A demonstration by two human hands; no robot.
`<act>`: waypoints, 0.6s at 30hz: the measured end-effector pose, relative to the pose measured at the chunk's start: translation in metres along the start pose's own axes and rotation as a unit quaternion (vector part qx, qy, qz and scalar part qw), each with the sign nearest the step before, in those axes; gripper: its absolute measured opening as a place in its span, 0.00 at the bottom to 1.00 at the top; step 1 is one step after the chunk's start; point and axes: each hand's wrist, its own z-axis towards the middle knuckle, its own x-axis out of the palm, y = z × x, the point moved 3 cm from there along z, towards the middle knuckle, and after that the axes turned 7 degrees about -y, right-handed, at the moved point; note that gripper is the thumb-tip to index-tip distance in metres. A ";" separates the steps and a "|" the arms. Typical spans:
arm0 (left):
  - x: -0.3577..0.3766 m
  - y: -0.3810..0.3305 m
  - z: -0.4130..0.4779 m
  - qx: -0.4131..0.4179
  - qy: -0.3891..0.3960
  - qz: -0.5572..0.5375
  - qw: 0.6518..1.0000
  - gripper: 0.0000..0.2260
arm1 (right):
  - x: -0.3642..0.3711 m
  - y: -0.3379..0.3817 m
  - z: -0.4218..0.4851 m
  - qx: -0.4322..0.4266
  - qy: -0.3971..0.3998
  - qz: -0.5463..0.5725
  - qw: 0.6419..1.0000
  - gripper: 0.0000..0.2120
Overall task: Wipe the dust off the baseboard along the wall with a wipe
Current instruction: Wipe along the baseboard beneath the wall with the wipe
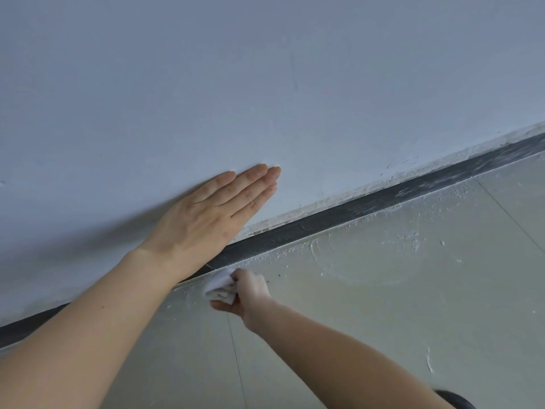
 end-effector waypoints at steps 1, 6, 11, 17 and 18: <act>-0.001 0.001 0.001 0.001 -0.001 -0.004 1.000 0.28 | 0.008 0.000 0.001 -0.001 0.023 0.016 1.000 0.07; -0.002 -0.002 0.003 -0.014 -0.013 0.018 1.000 0.28 | -0.010 0.031 0.010 -0.044 -0.014 0.114 0.992 0.09; 0.010 -0.009 0.002 -0.026 -0.037 0.071 0.996 0.29 | -0.078 0.101 -0.025 -0.134 -0.064 0.185 0.971 0.23; 0.017 -0.019 0.008 -0.042 -0.045 0.097 0.993 0.31 | -0.165 0.167 -0.054 -0.224 -0.182 0.277 0.916 0.14; 0.017 -0.021 0.012 -0.044 -0.051 0.095 0.993 0.32 | -0.169 0.167 -0.055 -0.223 -0.203 0.261 0.917 0.13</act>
